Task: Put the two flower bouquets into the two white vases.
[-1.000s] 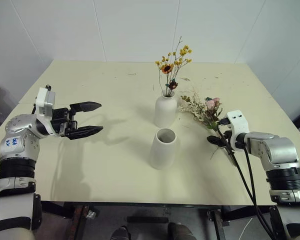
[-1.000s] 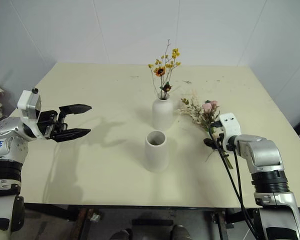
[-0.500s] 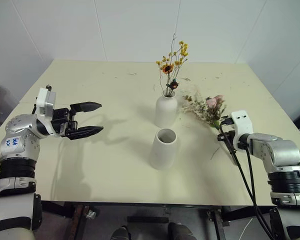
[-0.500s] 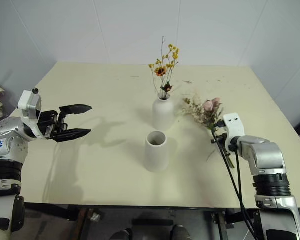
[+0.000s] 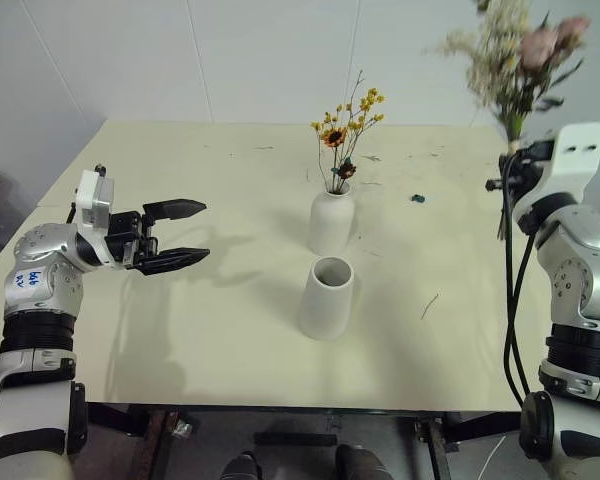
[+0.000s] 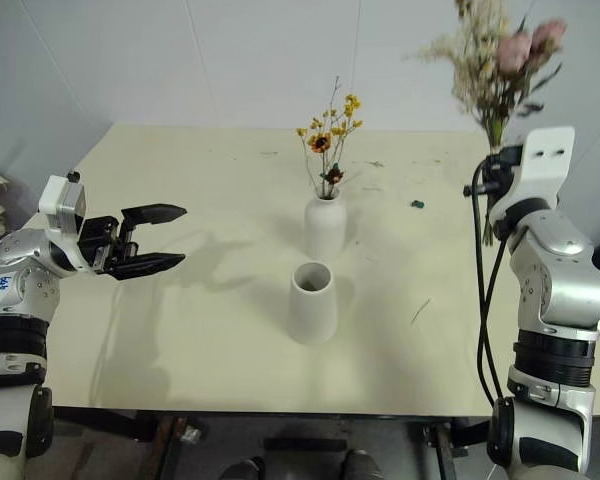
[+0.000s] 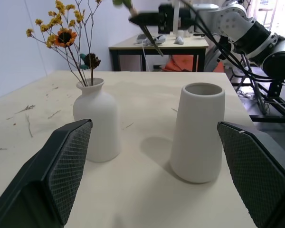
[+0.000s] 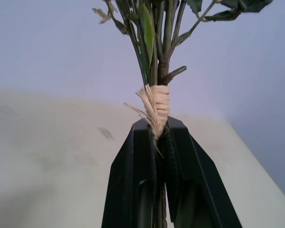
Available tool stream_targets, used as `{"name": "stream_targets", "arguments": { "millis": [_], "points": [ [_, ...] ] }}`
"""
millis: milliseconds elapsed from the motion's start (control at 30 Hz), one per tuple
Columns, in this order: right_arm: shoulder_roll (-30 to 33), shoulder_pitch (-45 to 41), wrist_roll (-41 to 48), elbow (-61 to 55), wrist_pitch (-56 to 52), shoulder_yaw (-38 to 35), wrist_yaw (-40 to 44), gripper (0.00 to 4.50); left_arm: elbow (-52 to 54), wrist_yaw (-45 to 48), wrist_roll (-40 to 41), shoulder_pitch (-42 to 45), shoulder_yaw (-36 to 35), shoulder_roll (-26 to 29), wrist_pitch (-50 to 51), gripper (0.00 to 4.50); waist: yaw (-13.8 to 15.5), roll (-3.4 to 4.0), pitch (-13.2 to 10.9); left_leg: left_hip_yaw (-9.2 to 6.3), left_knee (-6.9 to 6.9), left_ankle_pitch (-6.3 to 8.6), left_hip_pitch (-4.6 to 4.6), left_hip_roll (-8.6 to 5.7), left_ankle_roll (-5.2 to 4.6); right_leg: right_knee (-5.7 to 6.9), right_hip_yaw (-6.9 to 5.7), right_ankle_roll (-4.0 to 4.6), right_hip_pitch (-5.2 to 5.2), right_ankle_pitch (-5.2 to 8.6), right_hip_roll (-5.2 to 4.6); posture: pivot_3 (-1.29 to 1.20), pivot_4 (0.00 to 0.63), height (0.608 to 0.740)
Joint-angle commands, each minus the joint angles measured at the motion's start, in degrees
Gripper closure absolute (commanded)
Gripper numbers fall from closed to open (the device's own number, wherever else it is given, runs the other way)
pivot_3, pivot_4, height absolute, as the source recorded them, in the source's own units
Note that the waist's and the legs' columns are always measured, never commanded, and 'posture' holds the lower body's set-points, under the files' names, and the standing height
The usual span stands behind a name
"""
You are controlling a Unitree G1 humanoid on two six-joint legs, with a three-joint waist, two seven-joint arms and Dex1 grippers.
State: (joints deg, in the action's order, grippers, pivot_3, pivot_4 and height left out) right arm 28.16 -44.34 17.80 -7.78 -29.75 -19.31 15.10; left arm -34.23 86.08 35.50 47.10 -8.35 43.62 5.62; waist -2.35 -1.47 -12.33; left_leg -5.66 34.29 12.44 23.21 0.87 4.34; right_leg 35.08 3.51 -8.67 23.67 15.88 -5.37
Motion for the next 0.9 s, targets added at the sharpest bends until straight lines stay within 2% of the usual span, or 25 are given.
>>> {"name": "stream_targets", "arguments": {
  "millis": [33, 167, 367, 633, 900],
  "points": [
    [-3.13, -2.28, 6.44, -7.4, 3.48, 1.92, 3.87, 4.49, -0.61, 6.41, -0.53, 1.99, 0.08, -0.08, -0.8, 0.0, -0.27, 0.0, 0.0, -0.01, -0.01, 0.0, 0.0, 0.0, 0.0, 0.04, 0.0, -0.01, 0.01, 0.01, 0.0, 0.0, 0.15, 0.74],
    [-8.46, -0.32, 17.03, -14.67, 1.32, 6.05, 9.65, 4.49, -1.57, 6.42, -0.56, 2.87, 0.66, -0.62, -1.07, 0.0, -0.58, 0.0, 0.0, -0.03, -0.01, 0.0, 0.01, 0.0, 0.0, 0.27, -0.01, -0.02, 0.0, 0.01, -0.01, 0.0, 0.15, 0.74],
    [-10.52, 4.33, 28.09, -23.12, -2.88, 11.41, 13.57, 4.49, -2.25, 6.42, -0.41, 3.21, 1.05, -0.56, -1.3, 0.0, -0.61, 0.0, 0.0, -0.08, -0.01, -0.01, 0.01, 0.0, 0.0, 0.35, -0.02, -0.01, 0.0, 0.07, -0.01, 0.0, 0.15, 0.74],
    [-11.82, 6.77, 30.55, -23.93, -1.55, 14.33, 13.8, 4.49, -1.87, 6.42, -0.46, 2.81, 0.86, -0.67, -0.99, 0.0, -0.63, -0.01, 0.0, -0.09, 0.0, -0.03, -0.1, 0.0, 0.03, 0.35, -0.02, 0.11, 0.01, 0.15, 0.01, 0.0, 0.15, 0.74],
    [-14.29, 7.56, 25.16, -18.24, 2.54, 18.59, 15.62, 4.49, -0.58, 6.21, -0.13, 2.43, 0.68, -0.99, -0.09, 0.0, -0.67, -0.01, 0.0, -0.09, 0.0, -0.03, -0.11, 0.0, 0.03, 0.38, -0.03, 0.11, 0.03, 0.16, 0.01, 0.0, 0.15, 0.74]
  ]
}}
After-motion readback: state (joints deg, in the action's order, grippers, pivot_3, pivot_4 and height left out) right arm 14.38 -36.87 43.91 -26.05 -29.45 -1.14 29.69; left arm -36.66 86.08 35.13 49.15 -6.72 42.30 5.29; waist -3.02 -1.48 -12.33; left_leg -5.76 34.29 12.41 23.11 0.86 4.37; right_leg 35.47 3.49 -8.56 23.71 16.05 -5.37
